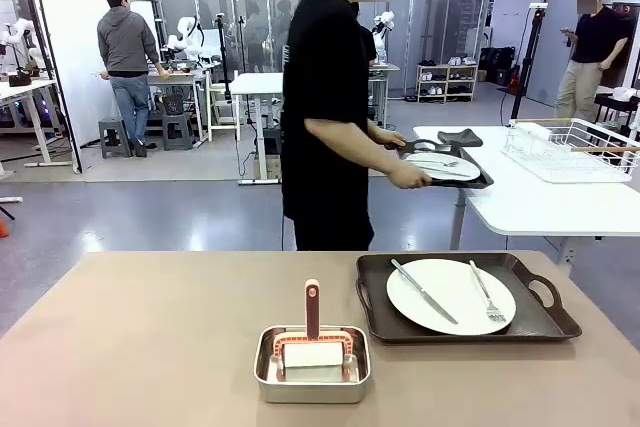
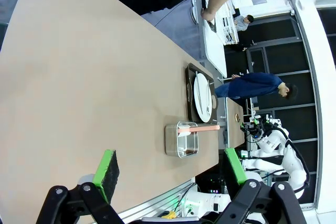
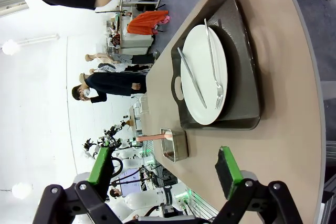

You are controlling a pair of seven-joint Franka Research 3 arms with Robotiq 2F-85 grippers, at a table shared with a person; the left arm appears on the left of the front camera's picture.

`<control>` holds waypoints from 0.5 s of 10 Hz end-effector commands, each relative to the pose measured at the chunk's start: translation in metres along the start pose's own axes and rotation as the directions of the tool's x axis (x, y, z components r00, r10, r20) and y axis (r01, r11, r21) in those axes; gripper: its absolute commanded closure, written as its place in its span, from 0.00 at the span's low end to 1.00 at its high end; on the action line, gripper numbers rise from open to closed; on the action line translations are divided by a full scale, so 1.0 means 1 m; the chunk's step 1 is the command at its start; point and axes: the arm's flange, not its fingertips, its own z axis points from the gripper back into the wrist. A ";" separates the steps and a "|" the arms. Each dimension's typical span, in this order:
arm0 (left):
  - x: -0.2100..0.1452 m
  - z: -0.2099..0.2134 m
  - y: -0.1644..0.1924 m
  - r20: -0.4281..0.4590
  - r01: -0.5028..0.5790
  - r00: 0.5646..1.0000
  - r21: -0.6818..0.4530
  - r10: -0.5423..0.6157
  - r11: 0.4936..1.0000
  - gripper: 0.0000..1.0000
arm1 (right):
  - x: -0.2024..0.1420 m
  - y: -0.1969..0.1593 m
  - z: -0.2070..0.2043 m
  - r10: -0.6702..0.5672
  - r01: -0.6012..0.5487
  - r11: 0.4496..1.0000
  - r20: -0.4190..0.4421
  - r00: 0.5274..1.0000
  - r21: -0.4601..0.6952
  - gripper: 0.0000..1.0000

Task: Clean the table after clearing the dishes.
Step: When the left (or right) Handle tray is removed, use the left hand (or right hand) to clean the left (or right) side of the table with the Lint Roller.

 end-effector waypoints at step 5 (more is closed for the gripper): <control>-0.002 0.002 0.001 -0.005 0.005 1.000 -0.013 -0.006 1.000 0.00 | -0.001 0.002 0.001 0.001 -0.001 1.000 0.002 1.000 0.002 0.00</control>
